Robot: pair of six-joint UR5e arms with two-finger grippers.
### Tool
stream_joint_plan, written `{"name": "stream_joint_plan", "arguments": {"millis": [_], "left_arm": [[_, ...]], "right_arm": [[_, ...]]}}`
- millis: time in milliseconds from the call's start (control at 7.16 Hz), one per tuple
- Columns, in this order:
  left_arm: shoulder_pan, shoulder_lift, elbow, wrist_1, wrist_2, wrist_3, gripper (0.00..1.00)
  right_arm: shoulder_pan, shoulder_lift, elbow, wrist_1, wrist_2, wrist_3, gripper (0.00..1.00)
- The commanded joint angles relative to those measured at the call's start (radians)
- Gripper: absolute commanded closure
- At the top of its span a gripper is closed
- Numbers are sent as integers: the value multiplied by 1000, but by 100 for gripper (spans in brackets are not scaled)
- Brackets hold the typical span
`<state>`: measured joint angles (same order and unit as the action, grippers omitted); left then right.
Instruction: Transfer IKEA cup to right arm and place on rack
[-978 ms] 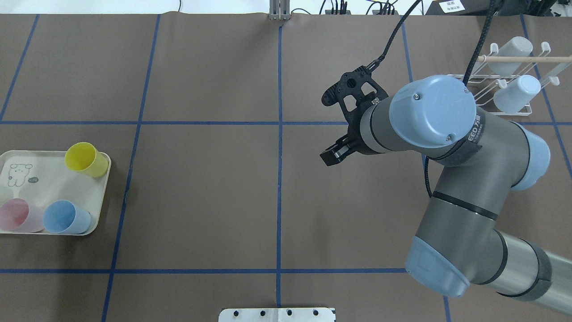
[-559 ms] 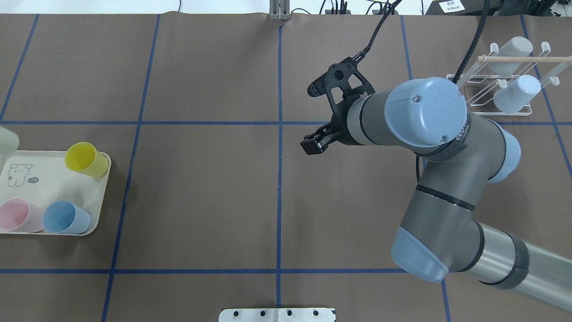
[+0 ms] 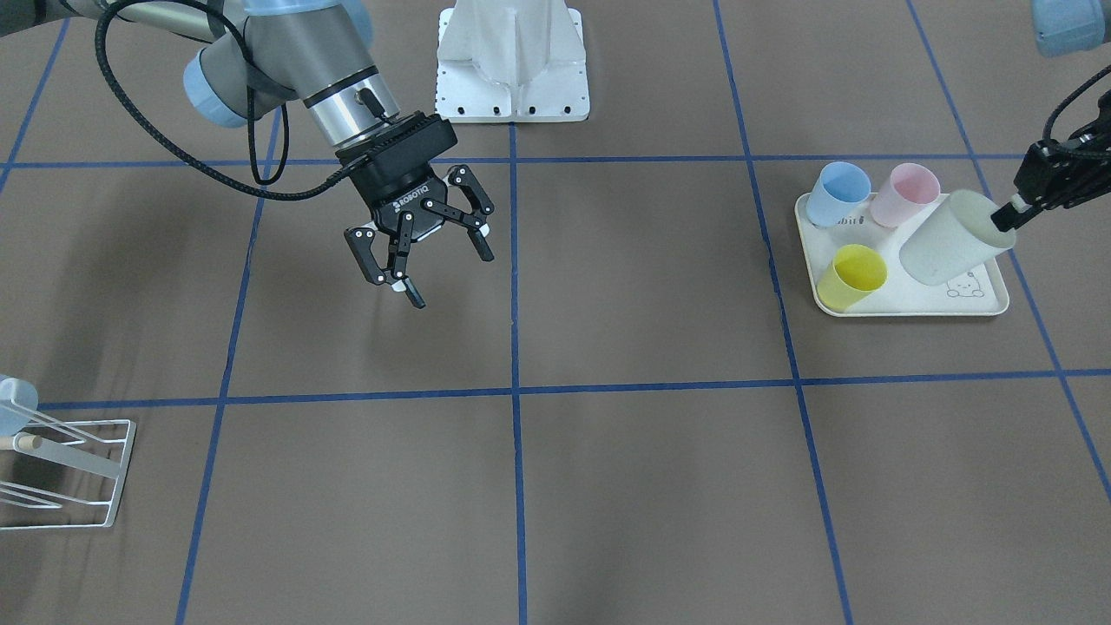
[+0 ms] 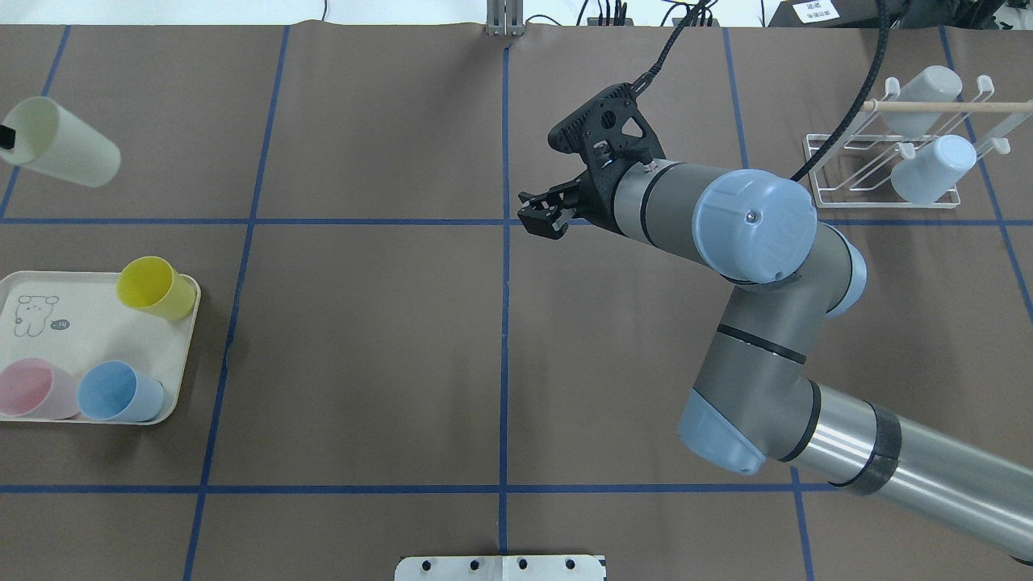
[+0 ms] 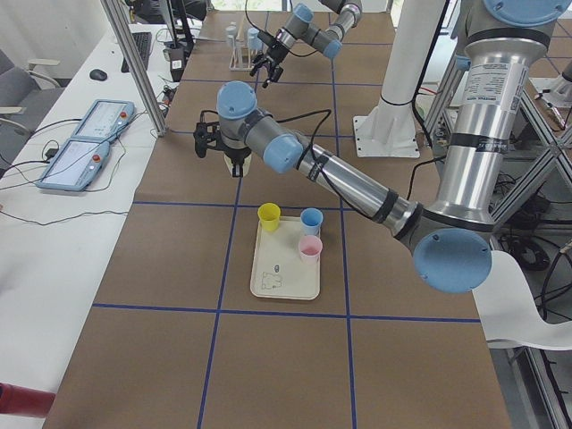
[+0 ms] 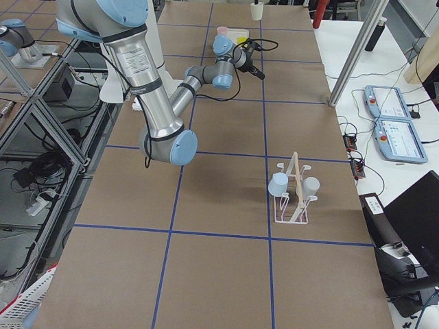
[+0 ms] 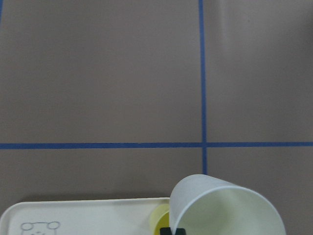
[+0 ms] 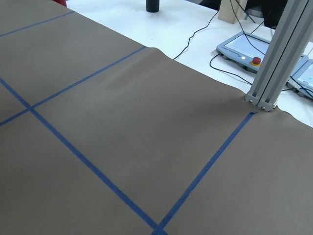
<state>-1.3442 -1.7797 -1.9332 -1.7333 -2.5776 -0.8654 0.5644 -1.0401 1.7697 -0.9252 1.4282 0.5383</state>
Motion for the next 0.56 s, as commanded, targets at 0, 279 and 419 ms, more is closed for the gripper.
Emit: {"name": "stream_joint_plan", "arguments": {"millis": [0,279,419], "left_arm": [[46,-134,-1,-3,-134,-295,100],[173,-263,0,-20,-147,-482,100],[213,-291,0,-28,-142,-525,100]], "right_arm": [[-14,40,-103,189,-74,-97,1],[-44,81,-240,438,-77,-138,1],[-58,84,-243,495,-78,-194,1]]}}
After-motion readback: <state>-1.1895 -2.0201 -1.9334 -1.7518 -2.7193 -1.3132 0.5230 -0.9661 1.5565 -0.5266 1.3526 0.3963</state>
